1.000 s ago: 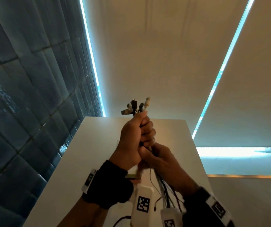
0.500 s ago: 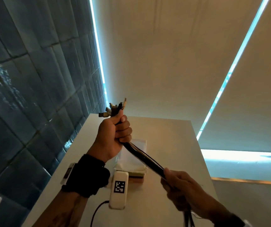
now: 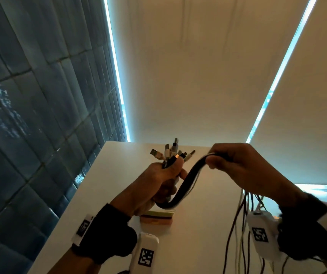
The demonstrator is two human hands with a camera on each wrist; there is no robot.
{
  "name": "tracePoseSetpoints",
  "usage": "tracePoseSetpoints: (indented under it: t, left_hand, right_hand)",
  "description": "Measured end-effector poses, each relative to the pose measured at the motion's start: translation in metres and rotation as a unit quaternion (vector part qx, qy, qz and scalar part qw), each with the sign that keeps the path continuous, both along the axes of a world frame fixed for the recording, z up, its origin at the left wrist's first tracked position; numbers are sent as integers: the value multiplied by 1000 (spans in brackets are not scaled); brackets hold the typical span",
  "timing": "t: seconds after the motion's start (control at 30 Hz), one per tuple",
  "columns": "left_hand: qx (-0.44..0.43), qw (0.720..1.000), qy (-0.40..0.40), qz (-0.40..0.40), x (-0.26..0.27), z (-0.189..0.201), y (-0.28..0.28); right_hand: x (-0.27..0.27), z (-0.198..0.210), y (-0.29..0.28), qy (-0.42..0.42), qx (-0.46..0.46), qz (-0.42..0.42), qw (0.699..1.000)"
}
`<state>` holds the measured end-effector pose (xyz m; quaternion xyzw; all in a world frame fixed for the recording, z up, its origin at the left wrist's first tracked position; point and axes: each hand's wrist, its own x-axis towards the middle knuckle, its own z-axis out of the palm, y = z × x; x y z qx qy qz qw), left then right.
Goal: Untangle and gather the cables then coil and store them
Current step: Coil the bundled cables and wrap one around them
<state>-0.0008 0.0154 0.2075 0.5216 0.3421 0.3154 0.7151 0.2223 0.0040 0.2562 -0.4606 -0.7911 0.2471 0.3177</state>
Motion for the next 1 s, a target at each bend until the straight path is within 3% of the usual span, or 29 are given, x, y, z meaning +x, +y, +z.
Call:
tracePoseSetpoints:
  t: [0.23,0.5,0.7,0.87,1.0]
  left_hand:
    - [40,992,105,55,4,-1,-8]
    - [-12,994,104,23,3,-16,-6]
    - [-29,998,55,16,2,-4,-7]
    - [-91,993,-75,-29,10,-10,-11]
    - [-134,985,-109,-17,11,-5,-9]
  right_hand:
    - [-17,0,20,-39,34,19,998]
    - [-27,-1,28,-73,32,44,996]
    - [-23,-8,32,-64,8,45,997]
    - [-19,-13,33,-43,-3,28,999]
    - [-13,-21,29,67,-114,58,990]
